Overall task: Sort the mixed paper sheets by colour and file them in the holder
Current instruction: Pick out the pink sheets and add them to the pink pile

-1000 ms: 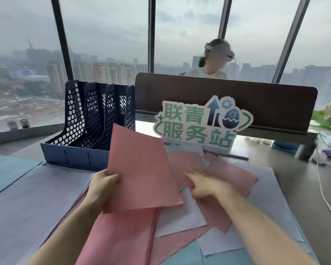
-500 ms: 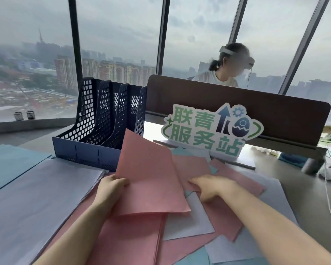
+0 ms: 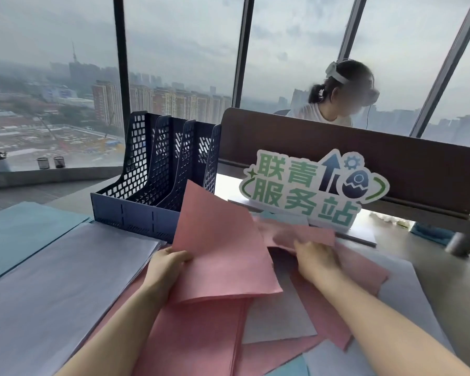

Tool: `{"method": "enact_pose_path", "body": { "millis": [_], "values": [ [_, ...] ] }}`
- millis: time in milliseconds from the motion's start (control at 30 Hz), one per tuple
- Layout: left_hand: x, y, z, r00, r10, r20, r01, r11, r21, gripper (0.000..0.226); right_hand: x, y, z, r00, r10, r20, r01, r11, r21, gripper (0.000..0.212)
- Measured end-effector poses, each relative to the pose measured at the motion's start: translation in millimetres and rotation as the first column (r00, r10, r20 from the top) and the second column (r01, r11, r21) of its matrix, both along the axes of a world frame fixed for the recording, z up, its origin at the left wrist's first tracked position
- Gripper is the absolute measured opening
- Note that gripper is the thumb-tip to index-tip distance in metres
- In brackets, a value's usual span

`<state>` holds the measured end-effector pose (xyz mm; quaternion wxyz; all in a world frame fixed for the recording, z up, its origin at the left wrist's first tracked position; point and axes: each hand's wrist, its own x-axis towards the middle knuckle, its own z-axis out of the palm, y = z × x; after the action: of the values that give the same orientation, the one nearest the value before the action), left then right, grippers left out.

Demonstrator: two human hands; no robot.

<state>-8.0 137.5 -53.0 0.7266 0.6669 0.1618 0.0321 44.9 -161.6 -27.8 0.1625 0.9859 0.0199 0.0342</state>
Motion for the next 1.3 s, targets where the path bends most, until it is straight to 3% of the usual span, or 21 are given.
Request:
{"method": "enact_pose_path", "body": {
  "millis": [100,200,333,433,567,633,733,767,833,900,967,1033,1200,1300],
  "values": [
    [4,5,-3,1.000,0.009,-0.005,-0.010,1.000,-0.030,0.016,4,-5,9,0.985,-0.166,0.043,0.157,0.974,0.165,0.038],
    [3,6,-4,1.000,-0.010,-0.004,0.010,1.000,0.014,0.023,1,10,27,0.986,-0.168,0.012,0.152,0.916,0.371,0.032],
    [1,2,-1,0.999,-0.050,-0.003,0.051,0.996,0.070,0.036,-12,60,39,0.997,-0.080,-0.017,0.075,0.822,0.564,0.034],
    [2,1,0,0.995,-0.103,0.007,0.103,0.994,0.023,0.043,-22,105,32,0.998,0.013,-0.054,0.023,0.793,0.609,0.035],
    [3,-4,7,0.975,-0.212,0.069,0.217,0.972,-0.088,0.020,-28,147,18,0.979,0.159,-0.126,-0.047,0.783,0.620,0.031],
    [7,-9,8,0.964,-0.260,0.064,0.265,0.960,-0.090,0.024,-32,154,13,0.952,0.270,-0.144,-0.122,0.766,0.631,0.040],
    [13,-14,6,0.964,-0.265,0.012,0.265,0.963,-0.045,0.022,-43,144,10,0.886,0.421,-0.192,-0.156,0.663,0.732,0.040],
    [15,-14,3,0.968,-0.250,-0.008,0.250,0.968,-0.011,0.033,-45,133,10,0.887,0.422,-0.188,-0.137,0.629,0.766,0.036],
    [16,-13,1,0.977,-0.211,-0.040,0.213,0.976,0.043,0.053,-43,101,11,0.950,0.285,-0.131,-0.073,0.606,0.792,0.029],
    [17,-16,1,0.983,-0.179,-0.028,0.180,0.983,0.037,0.053,-38,55,11,0.996,0.010,-0.093,0.063,0.666,0.743,0.029],
    [17,-25,4,0.987,-0.162,-0.010,0.162,0.986,-0.026,0.044,-37,2,11,0.963,-0.244,-0.113,0.258,0.713,0.652,0.033],
    [18,-35,6,0.985,-0.172,-0.004,0.172,0.983,-0.059,0.045,-41,-45,9,0.888,-0.426,-0.174,0.444,0.695,0.566,0.042],
    [15,-56,4,0.970,-0.237,0.055,0.238,0.971,-0.011,0.038,-43,-122,-8,0.758,-0.587,-0.286,0.634,0.556,0.538,0.094],
    [13,-62,-4,0.965,-0.259,0.042,0.258,0.966,0.021,0.038,-35,-135,-14,0.724,-0.607,-0.329,0.641,0.412,0.648,0.090]
  ]
}}
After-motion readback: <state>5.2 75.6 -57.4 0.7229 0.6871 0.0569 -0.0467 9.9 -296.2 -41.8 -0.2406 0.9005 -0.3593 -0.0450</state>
